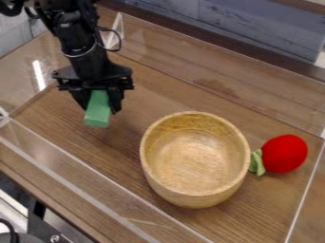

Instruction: Remove the green block from the brown bowl and put it on the table

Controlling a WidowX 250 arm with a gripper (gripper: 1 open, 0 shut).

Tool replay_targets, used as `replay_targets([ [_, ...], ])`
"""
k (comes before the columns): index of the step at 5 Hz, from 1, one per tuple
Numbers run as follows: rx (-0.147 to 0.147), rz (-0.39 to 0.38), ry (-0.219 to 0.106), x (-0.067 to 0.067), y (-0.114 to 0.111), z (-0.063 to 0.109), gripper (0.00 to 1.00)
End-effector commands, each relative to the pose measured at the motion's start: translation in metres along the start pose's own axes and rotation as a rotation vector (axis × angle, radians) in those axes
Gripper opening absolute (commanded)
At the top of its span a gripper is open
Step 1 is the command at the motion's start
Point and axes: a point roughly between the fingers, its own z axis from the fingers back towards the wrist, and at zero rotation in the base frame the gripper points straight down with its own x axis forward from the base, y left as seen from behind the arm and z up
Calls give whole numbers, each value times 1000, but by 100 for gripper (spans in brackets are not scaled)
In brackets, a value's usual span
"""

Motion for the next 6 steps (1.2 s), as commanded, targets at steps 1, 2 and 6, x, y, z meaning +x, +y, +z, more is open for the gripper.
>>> replay_targets([
  [1,-13,-91,-47,12,-8,9,0],
  [2,-23,-154,-36,10,-13,8,0],
  [6,19,-4,-49,0,-2,10,0],
])
